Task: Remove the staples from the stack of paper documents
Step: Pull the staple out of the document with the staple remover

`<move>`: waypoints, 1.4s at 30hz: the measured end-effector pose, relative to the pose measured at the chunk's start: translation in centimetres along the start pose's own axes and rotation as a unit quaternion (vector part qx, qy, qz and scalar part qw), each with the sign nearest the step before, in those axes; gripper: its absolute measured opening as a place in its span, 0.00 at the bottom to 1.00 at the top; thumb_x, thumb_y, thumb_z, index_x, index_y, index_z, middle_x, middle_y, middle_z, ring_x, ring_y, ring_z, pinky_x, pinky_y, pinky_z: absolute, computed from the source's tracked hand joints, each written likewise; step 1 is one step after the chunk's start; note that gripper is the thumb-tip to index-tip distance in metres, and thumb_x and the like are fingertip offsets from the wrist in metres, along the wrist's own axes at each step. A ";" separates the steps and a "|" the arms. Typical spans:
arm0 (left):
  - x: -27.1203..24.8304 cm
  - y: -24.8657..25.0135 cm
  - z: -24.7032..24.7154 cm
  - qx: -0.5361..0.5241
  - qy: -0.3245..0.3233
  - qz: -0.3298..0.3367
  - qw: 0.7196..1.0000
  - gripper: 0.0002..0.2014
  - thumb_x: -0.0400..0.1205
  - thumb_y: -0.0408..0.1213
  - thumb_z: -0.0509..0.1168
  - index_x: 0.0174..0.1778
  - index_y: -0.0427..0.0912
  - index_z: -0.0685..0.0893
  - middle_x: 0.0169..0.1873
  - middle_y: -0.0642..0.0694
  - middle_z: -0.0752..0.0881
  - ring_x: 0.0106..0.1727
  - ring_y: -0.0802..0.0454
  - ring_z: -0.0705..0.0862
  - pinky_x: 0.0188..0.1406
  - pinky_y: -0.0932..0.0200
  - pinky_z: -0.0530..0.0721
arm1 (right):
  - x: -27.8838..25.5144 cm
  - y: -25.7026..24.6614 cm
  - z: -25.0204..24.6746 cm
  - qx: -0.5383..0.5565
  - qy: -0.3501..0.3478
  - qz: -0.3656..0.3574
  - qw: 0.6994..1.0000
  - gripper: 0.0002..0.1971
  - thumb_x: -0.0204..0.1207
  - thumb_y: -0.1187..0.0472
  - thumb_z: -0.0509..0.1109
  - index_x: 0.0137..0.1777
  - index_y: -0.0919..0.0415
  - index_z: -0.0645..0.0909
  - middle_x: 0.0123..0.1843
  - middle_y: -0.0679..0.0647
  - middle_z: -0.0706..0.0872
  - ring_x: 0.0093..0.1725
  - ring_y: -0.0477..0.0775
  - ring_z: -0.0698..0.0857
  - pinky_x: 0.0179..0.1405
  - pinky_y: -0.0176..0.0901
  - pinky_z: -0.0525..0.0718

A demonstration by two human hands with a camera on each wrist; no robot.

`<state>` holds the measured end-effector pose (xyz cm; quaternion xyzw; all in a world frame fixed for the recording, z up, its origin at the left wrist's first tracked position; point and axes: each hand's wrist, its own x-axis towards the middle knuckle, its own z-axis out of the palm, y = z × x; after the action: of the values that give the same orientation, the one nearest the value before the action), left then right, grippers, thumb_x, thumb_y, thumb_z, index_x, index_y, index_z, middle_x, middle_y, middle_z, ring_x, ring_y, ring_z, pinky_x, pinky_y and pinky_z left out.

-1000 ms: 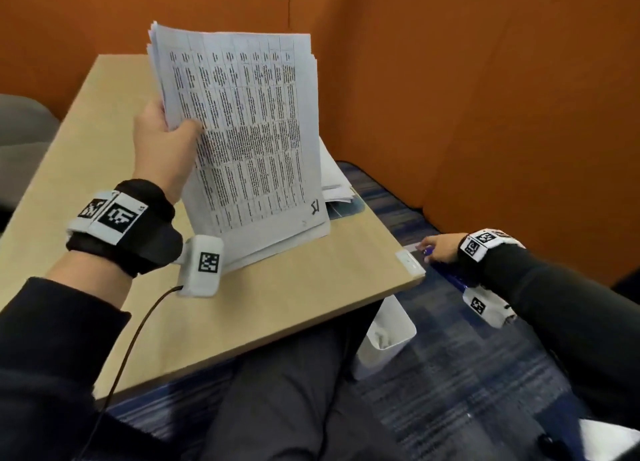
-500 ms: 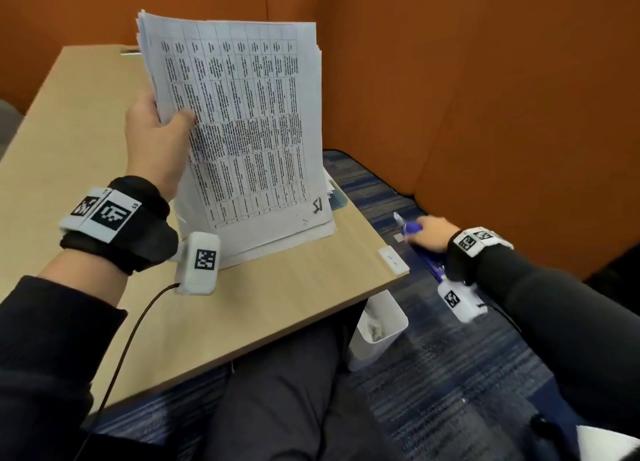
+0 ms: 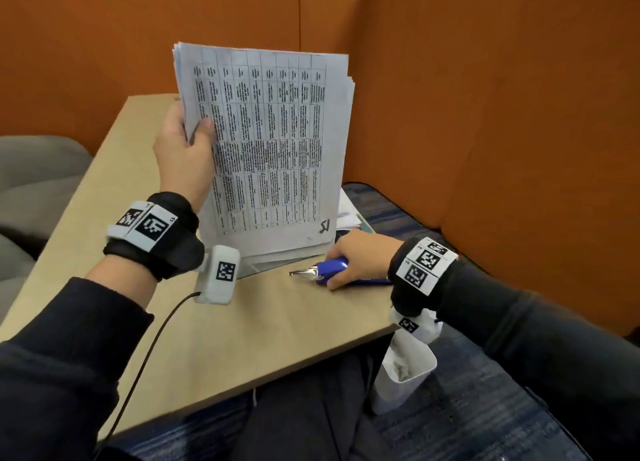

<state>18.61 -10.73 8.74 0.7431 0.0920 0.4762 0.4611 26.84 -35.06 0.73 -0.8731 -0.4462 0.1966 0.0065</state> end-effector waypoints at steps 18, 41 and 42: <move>-1.8 3.3 -4.9 0.041 0.134 0.127 0.982 0.12 0.88 0.35 0.47 0.40 0.55 0.62 0.30 0.59 0.66 0.28 0.69 0.69 0.27 0.72 0.64 | 2.3 -6.5 -8.3 0.569 0.341 -0.171 0.728 0.20 0.83 0.63 0.68 0.73 0.65 0.75 0.67 0.58 0.85 0.66 0.57 0.85 0.66 0.53 0.84; -2.9 0.5 -5.3 0.008 0.207 0.017 0.978 0.17 0.88 0.37 0.50 0.32 0.53 0.64 0.28 0.57 0.69 0.28 0.70 0.69 0.29 0.68 0.65 | 2.6 -9.0 -6.6 0.609 0.322 -0.164 0.706 0.15 0.76 0.65 0.75 0.62 0.59 0.81 0.52 0.47 0.92 0.54 0.47 0.90 0.54 0.45 0.88; -2.9 0.5 -5.1 0.007 0.209 0.011 0.978 0.17 0.89 0.37 0.50 0.32 0.52 0.64 0.28 0.56 0.68 0.28 0.69 0.69 0.30 0.67 0.65 | 2.9 -9.0 -6.6 0.606 0.322 -0.163 0.709 0.17 0.76 0.64 0.75 0.64 0.60 0.81 0.54 0.48 0.91 0.55 0.48 0.90 0.53 0.45 0.88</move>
<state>12.92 -9.63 7.96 0.6311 0.1811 0.6256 0.4214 23.65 -26.31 7.52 -0.6050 -0.3374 0.1279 0.7097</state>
